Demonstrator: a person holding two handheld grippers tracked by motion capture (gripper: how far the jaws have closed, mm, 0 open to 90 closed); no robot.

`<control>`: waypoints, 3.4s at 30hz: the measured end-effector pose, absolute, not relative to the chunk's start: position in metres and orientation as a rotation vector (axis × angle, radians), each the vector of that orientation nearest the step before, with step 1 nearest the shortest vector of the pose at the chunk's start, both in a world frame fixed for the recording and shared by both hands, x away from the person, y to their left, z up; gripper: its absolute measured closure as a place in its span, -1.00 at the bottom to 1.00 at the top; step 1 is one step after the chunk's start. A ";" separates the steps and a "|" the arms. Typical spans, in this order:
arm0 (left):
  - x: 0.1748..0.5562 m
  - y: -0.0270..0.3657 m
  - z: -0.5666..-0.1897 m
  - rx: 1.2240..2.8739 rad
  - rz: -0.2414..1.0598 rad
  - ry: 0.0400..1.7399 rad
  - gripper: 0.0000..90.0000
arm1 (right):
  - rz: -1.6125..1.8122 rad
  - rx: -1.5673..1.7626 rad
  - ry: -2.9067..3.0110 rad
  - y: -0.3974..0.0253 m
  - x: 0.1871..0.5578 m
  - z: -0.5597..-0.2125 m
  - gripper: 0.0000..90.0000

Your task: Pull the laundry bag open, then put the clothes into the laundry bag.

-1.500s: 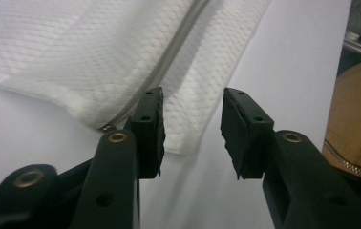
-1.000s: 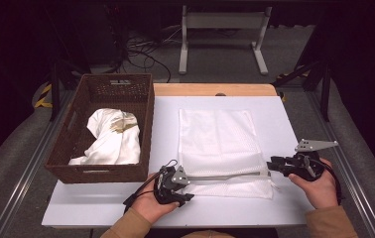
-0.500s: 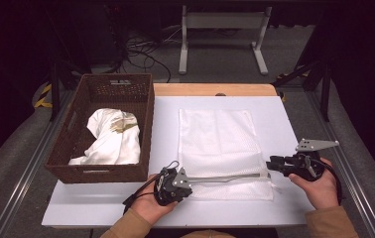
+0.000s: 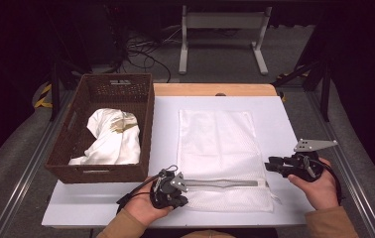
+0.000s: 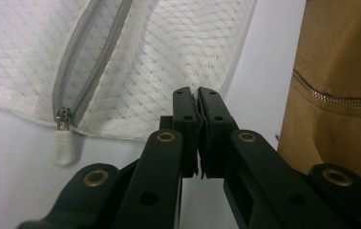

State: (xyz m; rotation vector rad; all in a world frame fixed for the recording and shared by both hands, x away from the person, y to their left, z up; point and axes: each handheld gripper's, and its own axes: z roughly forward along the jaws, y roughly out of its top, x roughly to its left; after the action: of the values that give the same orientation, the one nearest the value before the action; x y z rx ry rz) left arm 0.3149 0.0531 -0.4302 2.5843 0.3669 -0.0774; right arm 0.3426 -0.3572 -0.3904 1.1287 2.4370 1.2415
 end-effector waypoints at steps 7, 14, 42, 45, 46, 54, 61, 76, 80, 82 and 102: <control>0.312 0.054 -0.421 2.477 -0.041 0.370 0.64 | 1.241 1.120 2.446 -0.355 0.343 -0.390 0.45; 0.316 0.058 -0.411 2.329 0.056 0.400 0.40 | 1.238 1.095 2.455 -0.349 0.341 -0.388 0.42; 0.332 0.083 -0.416 2.133 0.174 0.632 0.24 | 1.210 0.897 2.528 -0.293 0.347 -0.398 0.00; 0.332 0.084 -0.416 2.130 0.177 0.635 0.24 | 1.203 0.869 2.541 -0.284 0.349 -0.400 -0.02; 0.332 0.084 -0.417 2.129 0.180 0.637 0.24 | 1.202 0.861 2.546 -0.281 0.349 -0.401 -0.03; 0.332 0.085 -0.417 2.132 0.179 0.638 0.24 | 1.183 0.843 2.595 -0.264 0.353 -0.408 -0.17; 0.333 0.085 -0.419 2.141 0.166 0.638 0.23 | 1.149 0.809 2.646 -0.251 0.356 -0.418 -0.31; 0.334 0.085 -0.421 2.142 0.157 0.643 0.22 | 1.064 0.769 2.705 -0.237 0.362 -0.437 -0.39; 0.334 0.085 -0.421 2.142 0.156 0.642 0.22 | 1.042 0.747 2.714 -0.234 0.362 -0.439 -0.40; 0.333 0.085 -0.421 2.142 0.153 0.644 0.21 | 1.021 0.737 2.719 -0.233 0.361 -0.440 -0.42; 0.334 0.083 -0.423 2.169 0.142 0.642 0.18 | 0.923 0.727 2.717 -0.224 0.363 -0.446 -0.34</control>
State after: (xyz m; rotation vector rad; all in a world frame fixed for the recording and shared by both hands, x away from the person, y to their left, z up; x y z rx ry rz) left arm 0.3338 0.0826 -0.4231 2.1686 0.6418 0.1416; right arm 0.3632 -0.2238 -0.4463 0.7267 2.7167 0.9232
